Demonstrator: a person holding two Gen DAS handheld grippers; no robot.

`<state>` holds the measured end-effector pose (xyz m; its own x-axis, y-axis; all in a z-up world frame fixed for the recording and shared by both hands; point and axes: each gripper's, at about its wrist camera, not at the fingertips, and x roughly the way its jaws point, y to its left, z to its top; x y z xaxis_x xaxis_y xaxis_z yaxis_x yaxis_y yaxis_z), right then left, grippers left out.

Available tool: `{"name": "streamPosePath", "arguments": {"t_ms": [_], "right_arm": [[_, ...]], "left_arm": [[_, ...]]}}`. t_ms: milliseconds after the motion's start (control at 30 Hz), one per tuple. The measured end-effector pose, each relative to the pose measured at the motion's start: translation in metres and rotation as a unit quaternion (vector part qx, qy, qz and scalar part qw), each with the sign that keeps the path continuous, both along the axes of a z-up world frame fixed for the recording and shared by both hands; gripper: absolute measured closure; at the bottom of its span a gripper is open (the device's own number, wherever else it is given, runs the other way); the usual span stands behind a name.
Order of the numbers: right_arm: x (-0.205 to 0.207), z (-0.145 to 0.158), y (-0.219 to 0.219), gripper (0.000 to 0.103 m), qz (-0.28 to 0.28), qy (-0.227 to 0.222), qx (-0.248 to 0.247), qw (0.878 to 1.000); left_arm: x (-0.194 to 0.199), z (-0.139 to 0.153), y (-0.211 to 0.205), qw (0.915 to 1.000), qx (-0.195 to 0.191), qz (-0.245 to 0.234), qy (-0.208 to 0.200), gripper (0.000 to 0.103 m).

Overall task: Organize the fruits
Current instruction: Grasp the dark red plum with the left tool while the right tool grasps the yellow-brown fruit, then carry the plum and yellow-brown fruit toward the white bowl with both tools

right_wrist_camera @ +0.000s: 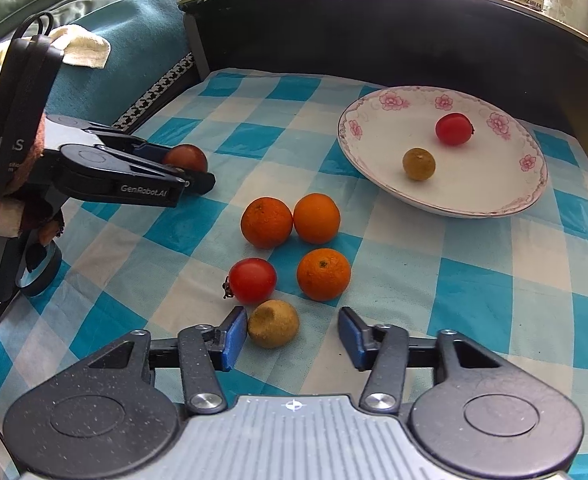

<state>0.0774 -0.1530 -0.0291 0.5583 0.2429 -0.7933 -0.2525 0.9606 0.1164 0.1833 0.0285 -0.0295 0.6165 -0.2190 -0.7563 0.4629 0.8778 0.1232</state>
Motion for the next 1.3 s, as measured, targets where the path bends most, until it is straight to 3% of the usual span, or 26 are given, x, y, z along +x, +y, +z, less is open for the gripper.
{"name": "streamPosePath", "arguments": {"t_ms": [100,333,567,867,1000,1133,1200,1300], "right_arm": [[0.000,0.001,-0.001,0.082,0.003,0.000,0.001,1.000],[-0.006,0.005,-0.008,0.082,0.001,-0.003,-0.001,1.000],[-0.024,0.012,-0.014,0.082,0.004,-0.011,-0.023,1.000],[-0.035,0.006,-0.015,0.081,0.013,-0.013,-0.042,0.999],[-0.035,0.004,-0.019,0.077,0.010,-0.013,-0.041,0.999],[-0.036,0.005,-0.020,0.059,0.013,-0.017,-0.040,0.999],[-0.037,0.006,-0.019,0.055,0.019,-0.022,-0.042,0.999],[-0.036,0.006,-0.019,0.054,0.020,-0.023,-0.039,0.999]], "left_arm": [[-0.002,0.001,0.002,0.9999,-0.008,0.001,0.006,0.054],[-0.030,0.008,0.009,0.9993,-0.018,-0.017,0.028,0.055],[-0.086,0.024,0.000,0.9972,-0.032,-0.058,0.034,0.055],[-0.106,0.018,-0.016,0.9965,-0.012,-0.076,0.031,0.054],[-0.106,0.015,-0.017,0.9964,-0.008,-0.079,0.028,0.054],[-0.108,0.011,-0.019,0.9955,-0.004,-0.091,0.028,0.053],[-0.112,0.009,-0.021,0.9950,0.010,-0.097,0.022,0.053],[-0.115,0.007,-0.023,0.9942,0.028,-0.104,0.010,0.052]]}}
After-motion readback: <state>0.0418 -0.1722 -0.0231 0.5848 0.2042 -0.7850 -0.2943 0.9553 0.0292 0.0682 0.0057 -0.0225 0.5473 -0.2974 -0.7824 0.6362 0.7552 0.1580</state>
